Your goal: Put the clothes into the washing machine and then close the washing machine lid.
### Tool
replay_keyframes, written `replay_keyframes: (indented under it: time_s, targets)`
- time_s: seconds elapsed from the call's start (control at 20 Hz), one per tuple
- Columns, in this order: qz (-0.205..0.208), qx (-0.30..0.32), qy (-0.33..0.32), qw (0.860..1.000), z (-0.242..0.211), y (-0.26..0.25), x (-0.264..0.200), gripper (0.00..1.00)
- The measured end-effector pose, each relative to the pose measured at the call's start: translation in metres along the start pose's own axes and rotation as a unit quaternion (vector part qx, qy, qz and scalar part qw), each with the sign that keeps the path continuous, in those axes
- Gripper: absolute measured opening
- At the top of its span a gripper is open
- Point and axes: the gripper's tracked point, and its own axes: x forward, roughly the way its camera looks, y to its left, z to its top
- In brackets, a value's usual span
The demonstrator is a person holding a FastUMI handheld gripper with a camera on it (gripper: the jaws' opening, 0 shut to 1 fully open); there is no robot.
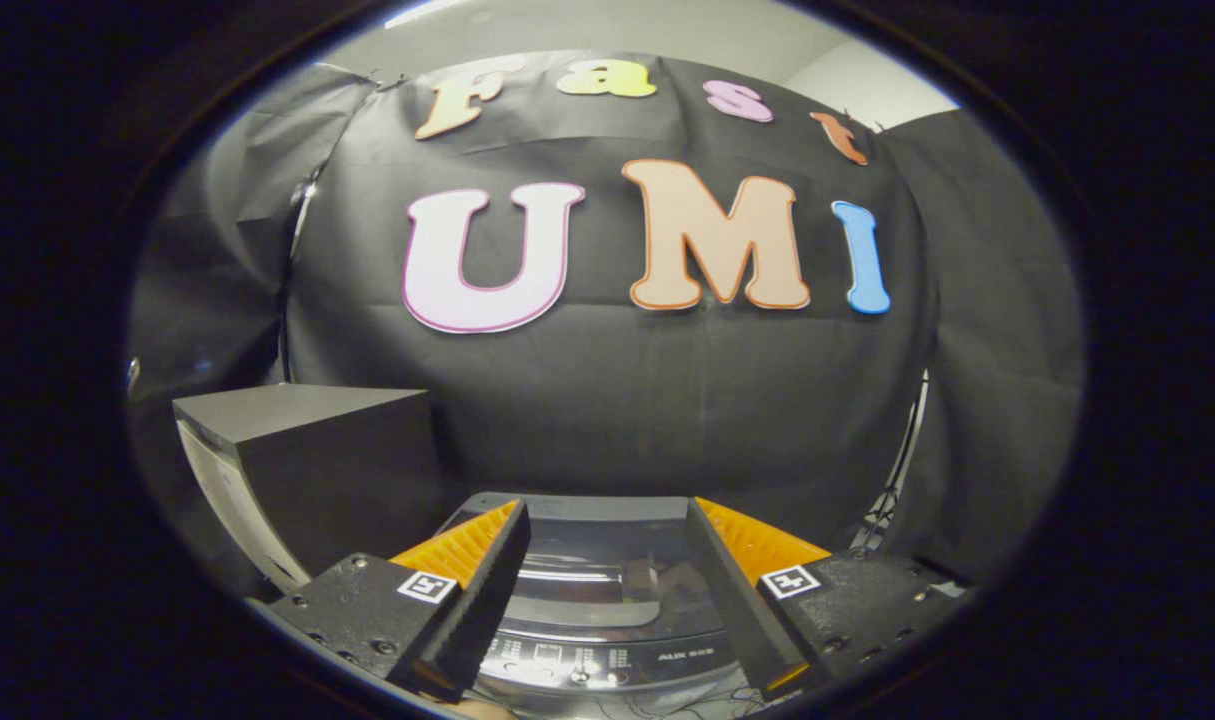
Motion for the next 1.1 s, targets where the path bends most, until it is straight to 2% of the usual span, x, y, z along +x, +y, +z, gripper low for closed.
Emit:
replay_keyframes:
  time_s: [0.25,0.7,0.95,1.1]
  targets:
    - [0.002,0.011,-0.007,1.000,-0.007,-0.003,-0.011,0.97]
    - [0.052,-0.030,-0.063,0.996,-0.010,-0.002,-0.016,0.97]
    - [0.038,0.019,-0.020,0.999,-0.037,0.003,-0.039,0.95]
    - [0.032,0.028,-0.013,0.999,-0.044,0.004,-0.042,0.96]
